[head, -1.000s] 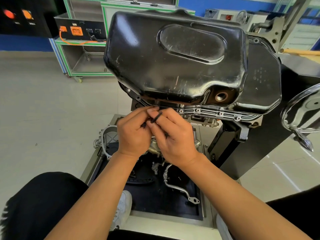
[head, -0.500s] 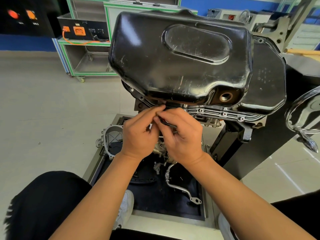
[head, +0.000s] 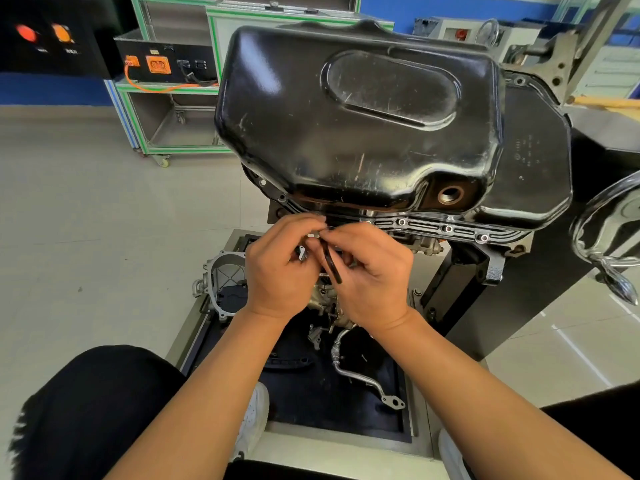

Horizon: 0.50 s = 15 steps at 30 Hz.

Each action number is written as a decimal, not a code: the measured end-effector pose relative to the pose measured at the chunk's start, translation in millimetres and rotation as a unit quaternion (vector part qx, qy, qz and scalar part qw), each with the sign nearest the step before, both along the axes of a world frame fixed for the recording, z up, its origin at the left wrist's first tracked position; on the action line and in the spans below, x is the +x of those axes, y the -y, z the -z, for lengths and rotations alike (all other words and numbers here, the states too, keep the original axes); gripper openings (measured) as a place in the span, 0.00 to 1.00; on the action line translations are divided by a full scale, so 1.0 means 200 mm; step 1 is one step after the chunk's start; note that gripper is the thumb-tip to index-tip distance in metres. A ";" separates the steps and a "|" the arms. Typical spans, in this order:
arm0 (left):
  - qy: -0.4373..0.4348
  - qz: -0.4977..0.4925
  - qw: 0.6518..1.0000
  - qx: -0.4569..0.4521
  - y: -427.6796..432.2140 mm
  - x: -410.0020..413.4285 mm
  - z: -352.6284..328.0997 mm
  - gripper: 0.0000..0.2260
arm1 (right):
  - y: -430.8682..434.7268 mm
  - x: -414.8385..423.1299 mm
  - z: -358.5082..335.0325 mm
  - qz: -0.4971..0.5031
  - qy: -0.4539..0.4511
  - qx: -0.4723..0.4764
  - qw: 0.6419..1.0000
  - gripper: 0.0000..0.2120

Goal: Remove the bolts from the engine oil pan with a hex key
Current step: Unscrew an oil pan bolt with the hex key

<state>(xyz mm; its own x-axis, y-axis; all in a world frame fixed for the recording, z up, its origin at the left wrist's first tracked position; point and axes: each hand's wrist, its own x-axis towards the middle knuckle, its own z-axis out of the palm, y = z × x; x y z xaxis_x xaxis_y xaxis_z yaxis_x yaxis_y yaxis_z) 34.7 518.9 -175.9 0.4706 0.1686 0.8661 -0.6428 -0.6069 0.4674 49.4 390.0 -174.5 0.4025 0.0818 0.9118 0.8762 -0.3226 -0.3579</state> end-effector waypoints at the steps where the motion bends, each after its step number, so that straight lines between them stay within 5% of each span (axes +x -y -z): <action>1: 0.001 0.003 1.000 0.012 0.00 -0.01 0.01 0.10 | 0.00 0.00 0.01 -0.005 0.009 -0.003 1.000 0.10; 5: -0.007 -0.005 1.000 0.015 0.01 -0.02 0.03 0.18 | -0.03 0.00 0.02 -0.012 0.024 -0.016 1.000 0.08; 15: 0.008 -0.013 0.999 -0.028 -0.01 0.03 0.01 0.09 | -0.03 -0.03 -0.03 0.013 -0.028 0.017 0.999 0.11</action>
<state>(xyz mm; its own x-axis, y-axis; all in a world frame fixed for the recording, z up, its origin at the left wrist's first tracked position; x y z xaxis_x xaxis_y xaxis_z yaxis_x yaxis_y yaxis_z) 40.8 521.9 -178.1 0.4514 0.2294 0.8623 -0.6352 -0.5961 0.4911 44.4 395.4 -169.4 0.4553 0.0408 0.8894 0.8457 -0.3322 -0.4177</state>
